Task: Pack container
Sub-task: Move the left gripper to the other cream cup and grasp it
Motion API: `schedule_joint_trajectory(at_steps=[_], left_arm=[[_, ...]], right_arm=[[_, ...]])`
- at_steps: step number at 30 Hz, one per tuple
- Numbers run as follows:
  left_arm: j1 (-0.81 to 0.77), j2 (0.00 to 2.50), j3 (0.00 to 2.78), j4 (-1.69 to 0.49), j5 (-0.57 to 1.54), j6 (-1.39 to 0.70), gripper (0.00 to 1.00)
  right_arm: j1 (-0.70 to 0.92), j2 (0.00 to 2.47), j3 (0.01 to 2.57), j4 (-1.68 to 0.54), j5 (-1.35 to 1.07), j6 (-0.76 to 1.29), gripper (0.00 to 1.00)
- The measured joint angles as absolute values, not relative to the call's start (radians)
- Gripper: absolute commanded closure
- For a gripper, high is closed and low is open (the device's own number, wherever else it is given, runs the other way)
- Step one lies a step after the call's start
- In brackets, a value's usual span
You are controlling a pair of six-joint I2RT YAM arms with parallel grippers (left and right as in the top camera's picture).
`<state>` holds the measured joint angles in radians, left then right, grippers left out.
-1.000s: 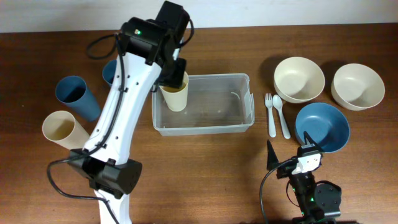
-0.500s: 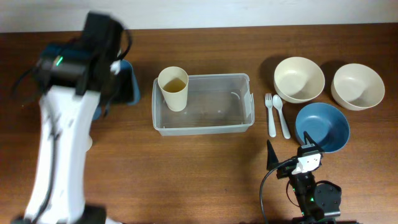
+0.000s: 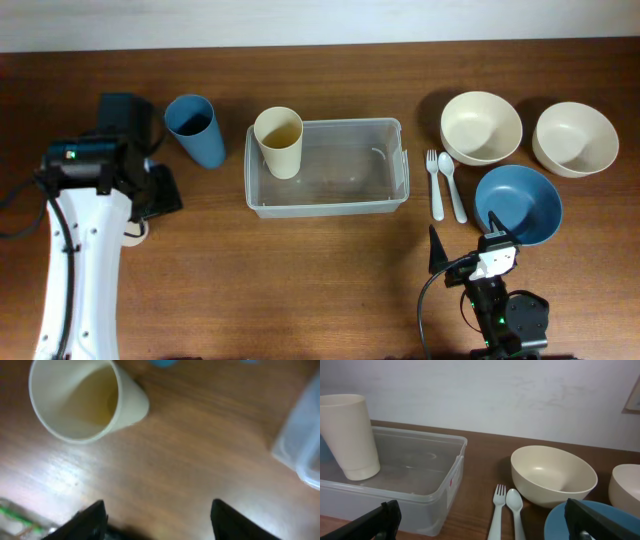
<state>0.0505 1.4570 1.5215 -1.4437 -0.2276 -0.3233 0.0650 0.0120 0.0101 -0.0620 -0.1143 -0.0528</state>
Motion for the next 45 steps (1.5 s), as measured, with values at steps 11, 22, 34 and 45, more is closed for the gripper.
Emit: schedule_joint_trajectory(at_steps=[11,22,34,45], left_arm=[[0.237,1.464,1.483,-1.280,-0.141,-0.328,0.27],[0.240,1.586,1.483,-1.206,-0.127,-0.326,0.30],[0.240,1.728,1.481,-1.207,-0.140,-0.322,0.59],[0.240,1.742,1.480,-1.245,-0.146,-0.321,0.98]], right_arm=[[0.065,0.012,0.010,-0.062,-0.114,-0.053,0.01],[0.065,0.012,0.010,-0.062,-0.114,-0.053,0.01],[0.065,0.012,0.010,-0.062,-0.114,-0.053,0.01],[0.065,0.012,0.010,-0.062,-0.114,-0.053,0.02]])
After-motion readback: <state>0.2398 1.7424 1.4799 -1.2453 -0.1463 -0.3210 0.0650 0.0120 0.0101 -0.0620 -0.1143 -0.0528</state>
